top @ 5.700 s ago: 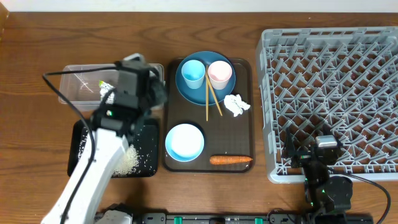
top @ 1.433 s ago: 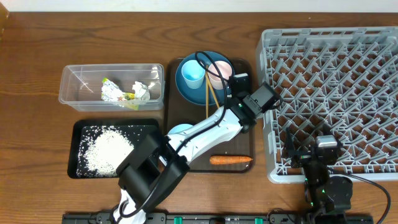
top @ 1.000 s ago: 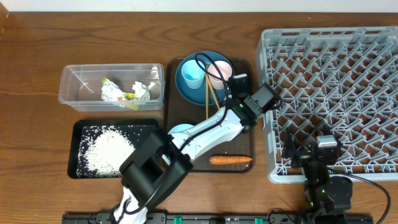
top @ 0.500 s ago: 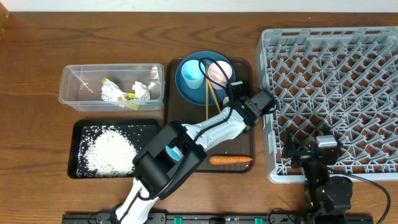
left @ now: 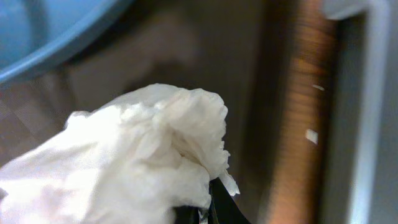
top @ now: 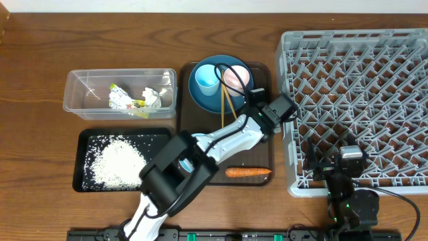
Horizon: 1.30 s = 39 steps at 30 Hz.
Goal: Sort waste into correct bins and load items into the dishwasher rack
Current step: 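Lower the left gripper and pinch the crumpled white tissue, then carry the tissue left and drop it into the clear bin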
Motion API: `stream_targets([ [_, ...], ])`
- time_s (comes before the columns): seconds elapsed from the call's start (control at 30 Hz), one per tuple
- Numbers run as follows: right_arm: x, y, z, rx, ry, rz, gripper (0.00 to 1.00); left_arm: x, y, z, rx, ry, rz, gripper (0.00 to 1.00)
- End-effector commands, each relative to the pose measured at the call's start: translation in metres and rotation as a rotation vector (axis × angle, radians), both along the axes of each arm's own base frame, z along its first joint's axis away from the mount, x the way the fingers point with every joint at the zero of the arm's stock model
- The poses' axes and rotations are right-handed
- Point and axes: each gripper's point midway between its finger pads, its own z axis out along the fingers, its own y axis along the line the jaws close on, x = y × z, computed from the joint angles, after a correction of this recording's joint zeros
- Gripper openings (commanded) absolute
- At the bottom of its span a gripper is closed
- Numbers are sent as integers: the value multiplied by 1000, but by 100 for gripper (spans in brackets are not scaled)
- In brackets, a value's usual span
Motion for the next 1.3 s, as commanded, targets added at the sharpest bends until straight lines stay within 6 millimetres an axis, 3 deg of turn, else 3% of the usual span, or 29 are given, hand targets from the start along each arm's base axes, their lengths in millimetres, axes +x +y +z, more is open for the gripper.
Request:
stream_targets([
  [0.0,0,-1,-2,-18,3,-3,99,-1,-11,57,-107,-48,-72,6],
  [0.23,0,-1,-2,-18,3,-3,99,-10,-15,149,-232,-174,-187,6],
  [0.33,0,-1,-2,-18,3,-4,99,-6,-3,178,-235,-241,-221,7],
  [0.43,0,-1,-2,-18,3,-3,99,5,23,190,-197,-272,-190,6],
  [0.83,0,-1,-2,-18,3,-4,99,57,187,161,9,-132,143,6],
  [1.07,0,-1,-2,-18,3,-4,99,66,272,151,100,-67,257,6],
  [1.27,0,-1,-2,-18,3,-3,99,64,332,136,150,-22,365,6],
])
